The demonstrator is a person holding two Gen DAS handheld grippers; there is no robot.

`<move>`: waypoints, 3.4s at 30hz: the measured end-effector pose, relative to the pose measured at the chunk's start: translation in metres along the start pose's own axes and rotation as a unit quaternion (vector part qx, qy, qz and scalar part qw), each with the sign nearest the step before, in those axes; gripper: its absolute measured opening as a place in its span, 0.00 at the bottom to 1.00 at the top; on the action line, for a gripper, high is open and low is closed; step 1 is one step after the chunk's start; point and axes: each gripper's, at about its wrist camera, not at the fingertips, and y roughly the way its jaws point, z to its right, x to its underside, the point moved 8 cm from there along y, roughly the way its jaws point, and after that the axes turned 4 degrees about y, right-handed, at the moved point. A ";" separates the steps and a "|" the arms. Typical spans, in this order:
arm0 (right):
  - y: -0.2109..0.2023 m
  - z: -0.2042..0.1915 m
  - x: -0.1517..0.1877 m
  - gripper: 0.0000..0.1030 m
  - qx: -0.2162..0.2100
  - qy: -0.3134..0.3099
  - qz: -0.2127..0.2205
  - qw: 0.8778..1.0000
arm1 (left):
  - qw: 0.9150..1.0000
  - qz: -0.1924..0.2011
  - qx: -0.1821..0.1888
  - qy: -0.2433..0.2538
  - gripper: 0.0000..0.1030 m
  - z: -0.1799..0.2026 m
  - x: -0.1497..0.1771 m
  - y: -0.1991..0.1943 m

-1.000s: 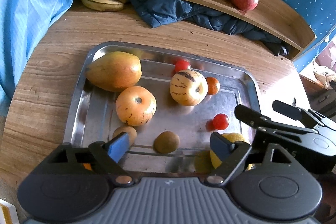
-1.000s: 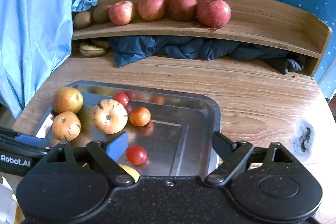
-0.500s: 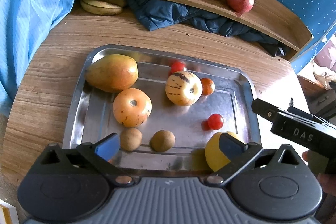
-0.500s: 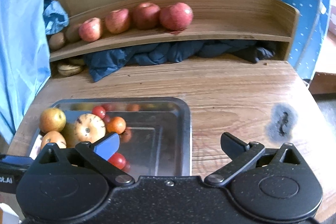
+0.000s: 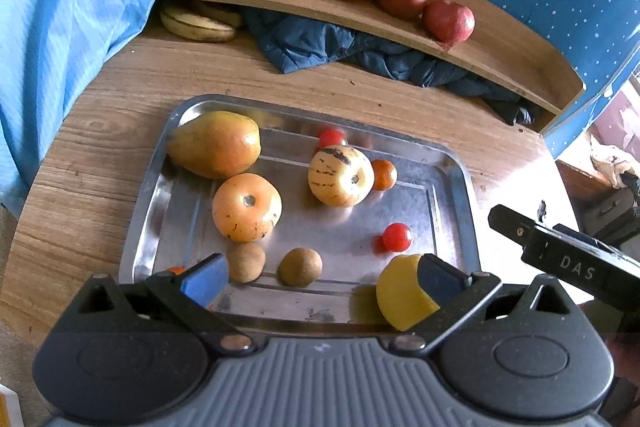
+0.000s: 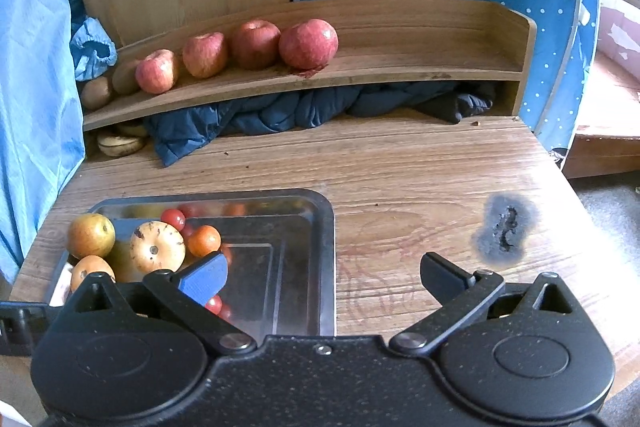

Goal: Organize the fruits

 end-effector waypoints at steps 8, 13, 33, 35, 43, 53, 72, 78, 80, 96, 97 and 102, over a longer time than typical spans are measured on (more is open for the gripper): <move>-0.011 0.006 0.005 0.99 0.003 -0.001 0.008 1.000 | 1.000 0.009 -0.005 0.008 1.00 0.004 0.001 -0.007; -0.017 0.007 0.007 0.99 0.000 -0.003 0.014 1.000 | 1.000 0.016 -0.014 0.020 1.00 0.007 0.003 -0.011; -0.033 -0.012 0.008 0.99 -0.051 0.004 0.022 0.998 | 0.997 0.042 -0.071 0.010 1.00 -0.025 0.003 -0.053; -0.034 -0.013 0.010 0.99 -0.057 0.005 0.019 0.998 | 0.997 0.037 -0.074 0.002 1.00 -0.033 0.003 -0.053; -0.041 -0.017 0.028 0.99 -0.048 0.011 0.013 0.999 | 0.996 0.030 -0.079 -0.008 1.00 -0.062 0.006 -0.055; -0.063 -0.045 0.038 0.99 -0.009 0.014 0.039 0.999 | 0.998 0.030 -0.049 0.021 1.00 -0.080 0.011 -0.063; -0.131 -0.106 0.079 0.99 0.027 0.014 0.070 0.997 | 0.992 0.070 -0.006 0.105 1.00 -0.113 0.034 -0.111; -0.150 -0.121 0.094 0.99 0.035 0.024 0.087 0.995 | 0.988 0.091 -0.012 0.124 1.00 -0.126 0.043 -0.129; -0.154 -0.126 0.097 0.99 0.036 0.021 0.091 0.995 | 0.986 0.099 -0.012 0.132 1.00 -0.129 0.045 -0.135; -0.183 -0.143 0.121 0.99 0.048 -0.005 0.092 0.995 | 0.980 0.112 -0.001 0.164 1.00 -0.139 0.077 -0.150; -0.183 -0.143 0.122 0.99 0.048 -0.003 0.091 0.995 | 0.980 0.111 -0.001 0.163 1.00 -0.138 0.078 -0.150; -0.182 -0.141 0.128 0.99 0.034 -0.002 0.084 0.996 | 0.978 0.119 -0.011 0.170 1.00 -0.135 0.082 -0.156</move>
